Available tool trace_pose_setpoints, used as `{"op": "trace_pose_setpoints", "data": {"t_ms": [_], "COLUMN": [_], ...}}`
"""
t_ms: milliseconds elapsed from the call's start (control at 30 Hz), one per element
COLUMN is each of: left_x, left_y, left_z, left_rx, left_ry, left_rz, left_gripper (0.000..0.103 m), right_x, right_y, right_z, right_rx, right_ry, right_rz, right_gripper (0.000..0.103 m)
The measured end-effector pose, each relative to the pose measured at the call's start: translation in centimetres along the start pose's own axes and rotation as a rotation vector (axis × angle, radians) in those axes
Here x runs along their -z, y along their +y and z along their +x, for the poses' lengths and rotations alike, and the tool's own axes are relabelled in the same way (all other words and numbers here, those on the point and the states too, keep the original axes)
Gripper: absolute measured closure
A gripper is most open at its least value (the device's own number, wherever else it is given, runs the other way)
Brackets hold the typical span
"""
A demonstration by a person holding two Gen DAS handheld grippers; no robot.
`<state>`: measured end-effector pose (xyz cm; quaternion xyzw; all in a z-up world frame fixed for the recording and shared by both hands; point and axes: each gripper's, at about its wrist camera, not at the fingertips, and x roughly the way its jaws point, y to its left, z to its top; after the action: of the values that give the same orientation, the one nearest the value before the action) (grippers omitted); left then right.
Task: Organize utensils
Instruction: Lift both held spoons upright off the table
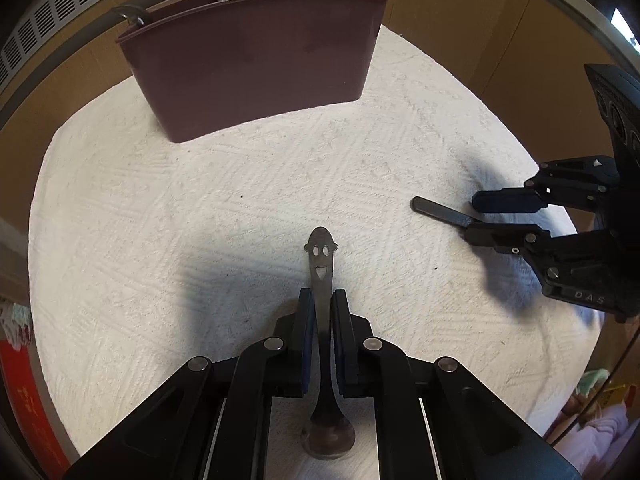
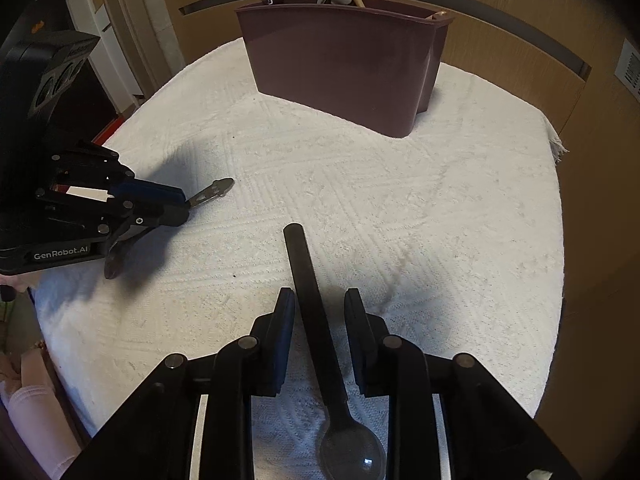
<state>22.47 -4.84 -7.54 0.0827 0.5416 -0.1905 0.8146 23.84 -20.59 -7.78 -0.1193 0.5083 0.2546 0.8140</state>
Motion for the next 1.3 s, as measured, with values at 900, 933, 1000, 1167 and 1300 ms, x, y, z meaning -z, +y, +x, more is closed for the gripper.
{"op": "trace_pose_setpoints", "data": {"t_ms": [900, 933, 1000, 1167, 1300], "left_x": [1.0, 1.1, 0.9, 0.9, 0.6], "left_y": [0.6, 0.7, 0.8, 1.1, 1.1], "left_z": [-6.2, -6.5, -6.8, -7.2, -7.3], "left_rx": [0.076, 0.078, 0.087, 0.091, 0.095], "left_ry": [-0.330, -0.343, -0.361, -0.377, -0.381], "left_rz": [-0.183, -0.188, -0.202, -0.211, -0.210], "left_gripper": [0.094, 0.094, 0.094, 0.094, 0.094], "right_x": [-0.9, -1.0, -1.2, -1.4, -1.4], "right_y": [1.6, 1.7, 1.6, 1.7, 1.7], "right_z": [-7.5, -7.5, -7.6, -7.8, -7.7], "right_rx": [-0.012, -0.011, -0.012, -0.002, 0.011], "right_ry": [-0.316, -0.320, -0.332, -0.348, -0.348], "right_rz": [0.134, 0.135, 0.141, 0.143, 0.143], "right_gripper": [0.092, 0.092, 0.092, 0.092, 0.092]}}
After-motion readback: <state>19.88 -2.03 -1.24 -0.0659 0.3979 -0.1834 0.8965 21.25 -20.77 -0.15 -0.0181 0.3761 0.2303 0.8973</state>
